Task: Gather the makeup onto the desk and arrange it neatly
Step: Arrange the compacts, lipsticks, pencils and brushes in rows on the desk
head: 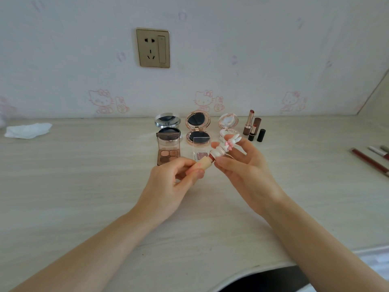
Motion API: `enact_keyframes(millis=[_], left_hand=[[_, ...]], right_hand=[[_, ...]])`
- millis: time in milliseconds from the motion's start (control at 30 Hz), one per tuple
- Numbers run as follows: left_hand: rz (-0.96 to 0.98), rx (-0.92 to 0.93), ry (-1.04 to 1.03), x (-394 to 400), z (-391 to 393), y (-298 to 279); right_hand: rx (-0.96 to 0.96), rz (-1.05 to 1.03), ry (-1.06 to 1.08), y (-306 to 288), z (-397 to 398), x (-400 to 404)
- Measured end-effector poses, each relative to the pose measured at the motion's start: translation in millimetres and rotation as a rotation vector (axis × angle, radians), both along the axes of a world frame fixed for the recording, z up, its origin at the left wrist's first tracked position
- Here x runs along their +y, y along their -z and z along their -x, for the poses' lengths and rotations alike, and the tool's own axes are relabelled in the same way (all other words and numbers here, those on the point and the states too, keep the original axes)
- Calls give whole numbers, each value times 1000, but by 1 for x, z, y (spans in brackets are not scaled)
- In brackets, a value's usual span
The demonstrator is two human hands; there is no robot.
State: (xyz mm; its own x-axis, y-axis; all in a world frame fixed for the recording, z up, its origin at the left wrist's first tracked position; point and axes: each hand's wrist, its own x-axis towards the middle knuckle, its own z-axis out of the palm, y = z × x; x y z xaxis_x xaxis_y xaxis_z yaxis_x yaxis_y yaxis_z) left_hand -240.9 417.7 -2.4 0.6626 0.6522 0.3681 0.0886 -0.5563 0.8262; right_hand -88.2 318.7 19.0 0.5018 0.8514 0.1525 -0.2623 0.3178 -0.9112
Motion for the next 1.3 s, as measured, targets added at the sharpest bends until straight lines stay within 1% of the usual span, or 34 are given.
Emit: enact_keyframes(millis=[100, 167, 333, 400, 533, 700, 867, 1000, 1200, 1300], left_hand=[[-7, -3, 5, -1, 0, 0], [-13, -1, 12, 0, 0, 0], [-10, 11, 68, 0, 0, 1], [-35, 13, 79, 0, 0, 1], [-71, 17, 93, -1, 1, 1], [-54, 2, 93, -2, 0, 1], [-66, 18, 99, -2, 0, 1], [-59, 29, 114, -2, 0, 0], [-71, -5, 86, -1, 0, 0], [-44, -23, 76, -1, -1, 0]], right_hand=[[-90, 92, 76, -1, 0, 0], [-126, 129, 87, 0, 1, 0], [-33, 4, -28, -1, 1, -1], [5, -25, -33, -3, 2, -1], [-70, 41, 54, -1, 2, 1], [1, -13, -22, -2, 0, -1], [-100, 79, 54, 1, 1, 0], [-110, 68, 44, 0, 2, -1], [-27, -1, 29, -1, -2, -2], [-13, -23, 14, -3, -2, -5]])
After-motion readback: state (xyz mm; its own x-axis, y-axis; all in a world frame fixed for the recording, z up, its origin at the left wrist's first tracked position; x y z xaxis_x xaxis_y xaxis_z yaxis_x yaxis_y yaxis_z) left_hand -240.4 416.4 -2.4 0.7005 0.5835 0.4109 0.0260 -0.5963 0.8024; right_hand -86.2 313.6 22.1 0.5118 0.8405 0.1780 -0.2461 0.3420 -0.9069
